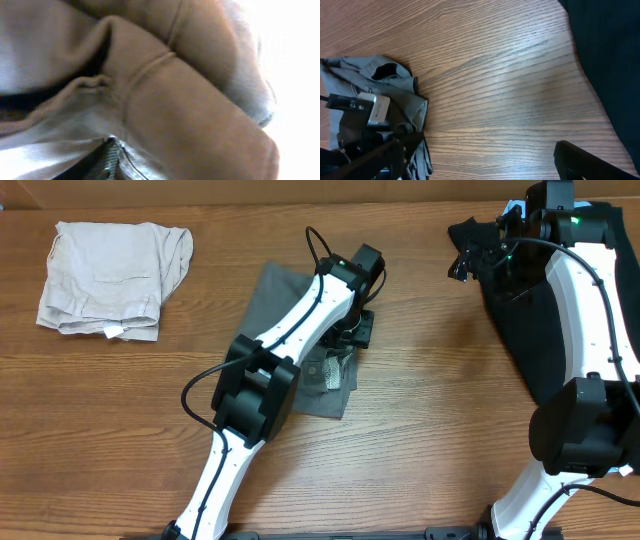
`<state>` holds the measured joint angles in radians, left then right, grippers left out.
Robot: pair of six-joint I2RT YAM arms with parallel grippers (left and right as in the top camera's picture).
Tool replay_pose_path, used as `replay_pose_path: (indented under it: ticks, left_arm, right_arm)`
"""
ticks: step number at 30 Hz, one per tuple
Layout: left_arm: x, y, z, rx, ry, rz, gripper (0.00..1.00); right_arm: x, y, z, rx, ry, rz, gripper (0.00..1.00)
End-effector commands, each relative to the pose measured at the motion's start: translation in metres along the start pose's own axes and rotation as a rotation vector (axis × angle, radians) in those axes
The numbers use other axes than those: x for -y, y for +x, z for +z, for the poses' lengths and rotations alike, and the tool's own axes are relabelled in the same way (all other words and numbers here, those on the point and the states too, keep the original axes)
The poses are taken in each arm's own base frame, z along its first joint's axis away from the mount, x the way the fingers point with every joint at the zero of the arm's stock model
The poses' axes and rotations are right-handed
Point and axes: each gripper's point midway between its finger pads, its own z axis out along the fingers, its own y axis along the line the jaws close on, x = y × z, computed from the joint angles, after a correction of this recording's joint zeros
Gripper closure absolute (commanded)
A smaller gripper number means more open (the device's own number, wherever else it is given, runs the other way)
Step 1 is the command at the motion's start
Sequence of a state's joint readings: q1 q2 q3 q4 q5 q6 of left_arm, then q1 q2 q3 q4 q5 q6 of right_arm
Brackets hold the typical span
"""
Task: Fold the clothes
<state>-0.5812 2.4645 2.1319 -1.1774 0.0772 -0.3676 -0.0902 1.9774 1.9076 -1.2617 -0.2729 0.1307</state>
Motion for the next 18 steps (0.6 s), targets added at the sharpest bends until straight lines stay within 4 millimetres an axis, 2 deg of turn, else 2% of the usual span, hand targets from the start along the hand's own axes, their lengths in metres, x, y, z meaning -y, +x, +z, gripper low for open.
replay_pose_path:
  ticks: [1, 9, 12, 14, 18]
  left_arm:
    - [0.004, 0.014, 0.023, -0.065, 0.014, 0.008, 0.38]
    - [0.0, 0.006, 0.023, -0.025, -0.026, 0.016, 0.34]
    - [0.0, 0.008, 0.023, -0.032, -0.03, 0.018, 0.33]
    - [0.0, 0.011, 0.025, -0.039, -0.033, 0.02, 0.28]
    - [-0.001, 0.017, 0.034, -0.045, -0.057, 0.031, 0.25]
  right_arm:
    - [-0.007, -0.005, -0.017, 0.047, -0.007, -0.024, 0.0]
    - [-0.006, -0.002, -0.017, 0.033, -0.004, -0.02, 0.0]
    - [-0.006, -0.001, -0.017, 0.031, -0.003, -0.02, 0.0]
    - [-0.006, -0.001, -0.017, 0.031, -0.004, -0.02, 0.0]
    - [-0.006, -0.001, -0.017, 0.03, -0.004, -0.02, 0.0]
